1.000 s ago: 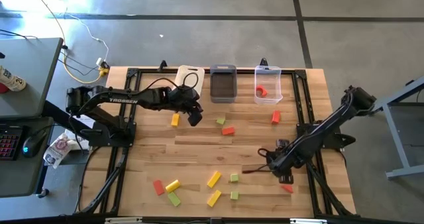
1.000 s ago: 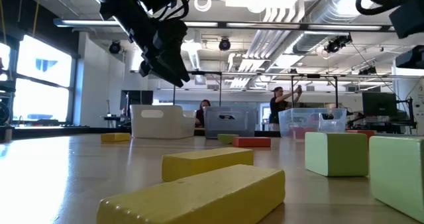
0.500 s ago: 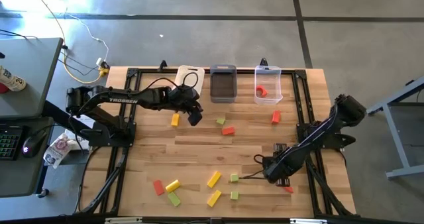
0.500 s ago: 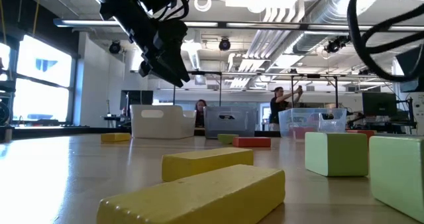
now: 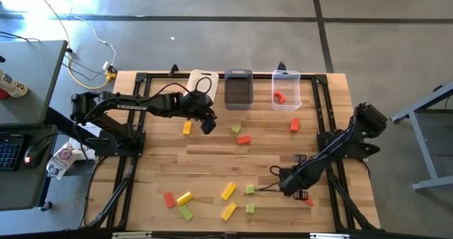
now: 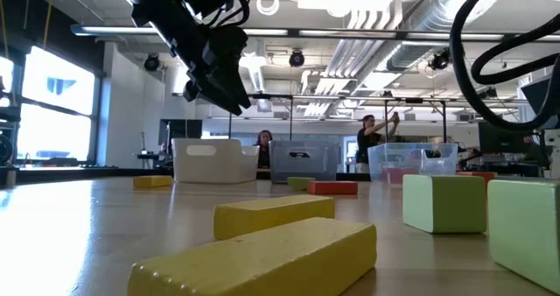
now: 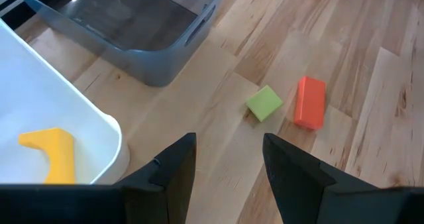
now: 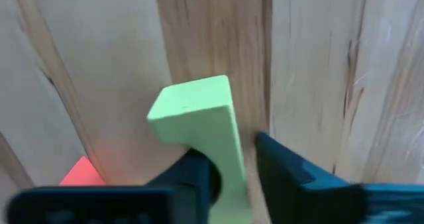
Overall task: Sort & place blocks by color
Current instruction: Put the green block into the black bin
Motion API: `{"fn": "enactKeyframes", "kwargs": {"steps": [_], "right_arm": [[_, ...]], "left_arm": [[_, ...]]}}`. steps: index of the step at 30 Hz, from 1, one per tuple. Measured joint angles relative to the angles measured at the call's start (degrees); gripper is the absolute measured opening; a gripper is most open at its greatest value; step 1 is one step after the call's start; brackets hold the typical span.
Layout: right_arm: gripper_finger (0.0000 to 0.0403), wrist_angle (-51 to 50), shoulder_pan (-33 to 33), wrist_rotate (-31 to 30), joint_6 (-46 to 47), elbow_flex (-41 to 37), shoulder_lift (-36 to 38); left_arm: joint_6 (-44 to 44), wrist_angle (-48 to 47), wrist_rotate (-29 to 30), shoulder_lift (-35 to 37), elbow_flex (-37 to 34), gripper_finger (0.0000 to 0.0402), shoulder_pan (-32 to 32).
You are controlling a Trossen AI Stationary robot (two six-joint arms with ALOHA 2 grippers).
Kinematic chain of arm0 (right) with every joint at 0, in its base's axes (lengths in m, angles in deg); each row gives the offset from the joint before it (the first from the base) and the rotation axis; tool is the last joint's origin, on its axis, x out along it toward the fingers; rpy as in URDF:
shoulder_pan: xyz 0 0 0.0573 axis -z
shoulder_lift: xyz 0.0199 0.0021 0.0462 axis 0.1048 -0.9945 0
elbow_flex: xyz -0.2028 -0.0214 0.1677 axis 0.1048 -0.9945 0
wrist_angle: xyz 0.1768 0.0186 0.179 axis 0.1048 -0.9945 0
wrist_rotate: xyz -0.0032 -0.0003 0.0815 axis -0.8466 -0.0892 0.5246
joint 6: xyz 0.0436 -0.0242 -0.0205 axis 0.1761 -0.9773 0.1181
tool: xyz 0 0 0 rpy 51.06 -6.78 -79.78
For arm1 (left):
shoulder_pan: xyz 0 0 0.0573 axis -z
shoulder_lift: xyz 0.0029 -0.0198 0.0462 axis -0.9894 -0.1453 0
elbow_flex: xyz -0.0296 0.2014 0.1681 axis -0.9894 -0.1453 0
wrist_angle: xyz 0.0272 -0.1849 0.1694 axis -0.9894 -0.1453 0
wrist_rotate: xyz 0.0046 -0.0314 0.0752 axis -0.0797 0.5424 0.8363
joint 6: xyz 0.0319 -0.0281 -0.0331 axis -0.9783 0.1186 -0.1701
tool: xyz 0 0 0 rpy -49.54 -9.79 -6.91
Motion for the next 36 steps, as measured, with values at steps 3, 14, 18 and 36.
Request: {"fn": "enactKeyframes", "kwargs": {"steps": [3, 14, 18, 36], "right_arm": [[0.0029, -0.19, 0.33, 0.1, 0.07, -0.02, 0.01], [0.0024, 0.36, 3.59, -3.29, 2.44, -0.42, 4.79], [0.0019, 0.57, 5.77, -5.7, 2.41, -0.4, 7.0], [0.0023, 10.96, 21.42, -9.12, -14.31, -0.26, 9.33]], "left_arm": [[0.0, 0.0, 0.0, 0.0, 0.0, 0.0161, 0.0], [-2.95, -0.02, 0.02, 0.0, -0.02, 0.0161, 0.0], [-3.49, -0.02, 0.04, 0.0, -0.02, 0.0161, 0.0], [-6.14, -2.77, 1.37, 0.02, -0.02, 0.0161, 0.0]]}}
